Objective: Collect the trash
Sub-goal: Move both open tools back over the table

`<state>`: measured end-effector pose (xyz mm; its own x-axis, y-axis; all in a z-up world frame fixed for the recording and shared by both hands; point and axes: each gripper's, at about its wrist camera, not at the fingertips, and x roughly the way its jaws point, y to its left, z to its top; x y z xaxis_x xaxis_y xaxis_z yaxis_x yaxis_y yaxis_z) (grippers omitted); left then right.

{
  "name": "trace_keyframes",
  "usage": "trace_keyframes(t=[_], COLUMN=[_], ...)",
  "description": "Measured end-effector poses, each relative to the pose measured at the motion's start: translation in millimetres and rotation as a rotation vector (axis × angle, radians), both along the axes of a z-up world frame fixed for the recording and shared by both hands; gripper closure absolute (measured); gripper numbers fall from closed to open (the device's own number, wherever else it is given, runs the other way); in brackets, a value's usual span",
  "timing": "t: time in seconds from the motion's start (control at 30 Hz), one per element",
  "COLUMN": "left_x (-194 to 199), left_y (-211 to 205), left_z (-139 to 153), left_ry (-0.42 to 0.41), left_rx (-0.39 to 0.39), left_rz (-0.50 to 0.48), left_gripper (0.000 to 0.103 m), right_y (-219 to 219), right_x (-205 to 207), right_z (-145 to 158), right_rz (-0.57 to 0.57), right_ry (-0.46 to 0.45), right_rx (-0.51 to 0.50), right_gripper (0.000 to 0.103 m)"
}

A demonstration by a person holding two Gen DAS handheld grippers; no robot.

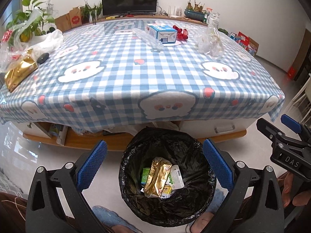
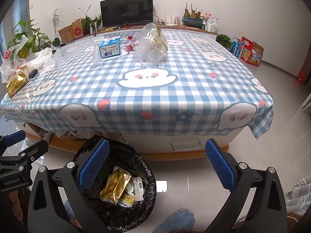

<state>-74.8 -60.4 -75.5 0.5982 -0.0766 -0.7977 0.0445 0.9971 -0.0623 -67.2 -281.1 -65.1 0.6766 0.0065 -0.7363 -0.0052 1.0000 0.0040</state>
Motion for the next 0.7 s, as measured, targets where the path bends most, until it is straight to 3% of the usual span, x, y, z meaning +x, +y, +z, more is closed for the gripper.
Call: trace_keyframes(t=[0.43, 0.7], left_x=[32.8, 71.9], left_y=[7.9, 15.3], left_z=[40.7, 56.6], left_ry=[-0.052, -0.059], left_rx=[-0.014, -0.019], left_rz=[0.002, 0.014], left_gripper=[0.006, 0.006], right_y=[0.9, 11.9], right_x=[36.1, 67.6], right_z=[45.5, 54.5], right_rz=[-0.016, 0.022], right_ry=[-0.085, -0.096], right_rx=[0.020, 0.001], right_gripper=[0.008, 0.008])
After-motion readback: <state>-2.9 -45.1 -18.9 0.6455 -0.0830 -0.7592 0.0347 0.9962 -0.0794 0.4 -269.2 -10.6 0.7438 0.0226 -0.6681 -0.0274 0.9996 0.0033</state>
